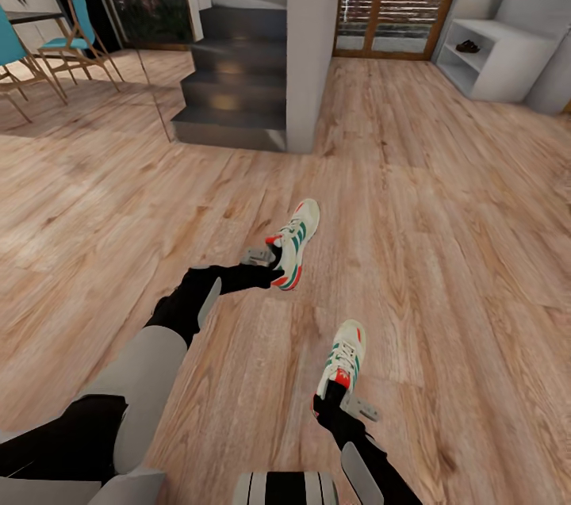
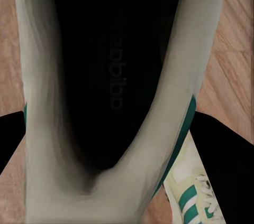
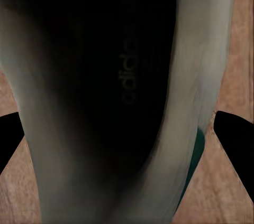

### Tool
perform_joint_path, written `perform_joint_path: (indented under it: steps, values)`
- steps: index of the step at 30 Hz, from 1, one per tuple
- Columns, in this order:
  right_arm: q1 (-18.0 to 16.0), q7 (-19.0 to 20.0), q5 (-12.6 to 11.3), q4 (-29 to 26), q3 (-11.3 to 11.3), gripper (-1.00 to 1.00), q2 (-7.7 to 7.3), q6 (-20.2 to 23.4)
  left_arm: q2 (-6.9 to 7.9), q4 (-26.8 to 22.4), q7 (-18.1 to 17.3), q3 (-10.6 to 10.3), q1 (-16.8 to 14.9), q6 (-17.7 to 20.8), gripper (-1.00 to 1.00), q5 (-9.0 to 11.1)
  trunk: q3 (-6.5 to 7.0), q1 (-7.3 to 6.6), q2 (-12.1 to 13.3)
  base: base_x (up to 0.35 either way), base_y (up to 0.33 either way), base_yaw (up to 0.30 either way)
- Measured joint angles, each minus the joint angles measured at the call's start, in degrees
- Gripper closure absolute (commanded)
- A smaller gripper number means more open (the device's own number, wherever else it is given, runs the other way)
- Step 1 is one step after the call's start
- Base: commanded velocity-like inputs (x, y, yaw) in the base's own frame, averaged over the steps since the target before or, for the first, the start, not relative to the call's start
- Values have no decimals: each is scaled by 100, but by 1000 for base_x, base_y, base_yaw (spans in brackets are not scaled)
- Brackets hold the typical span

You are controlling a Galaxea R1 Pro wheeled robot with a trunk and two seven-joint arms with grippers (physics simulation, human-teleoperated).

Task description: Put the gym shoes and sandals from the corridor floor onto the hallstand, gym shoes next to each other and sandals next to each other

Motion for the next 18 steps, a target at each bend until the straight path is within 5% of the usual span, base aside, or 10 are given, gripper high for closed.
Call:
perform_joint_path:
  steps: [8, 18]
  values:
    - [0, -1, 0, -1, 0, 100, 0, 0, 4, -1, 29, 2, 1, -4, 100, -12, 0, -1, 0, 24, -6, -260]
    - [0, -1, -1, -1, 4, 100, 0, 5, 4, -1, 37, 3, 1, -4, 100, -15, 0, -3, 0, 250, -119, -263]
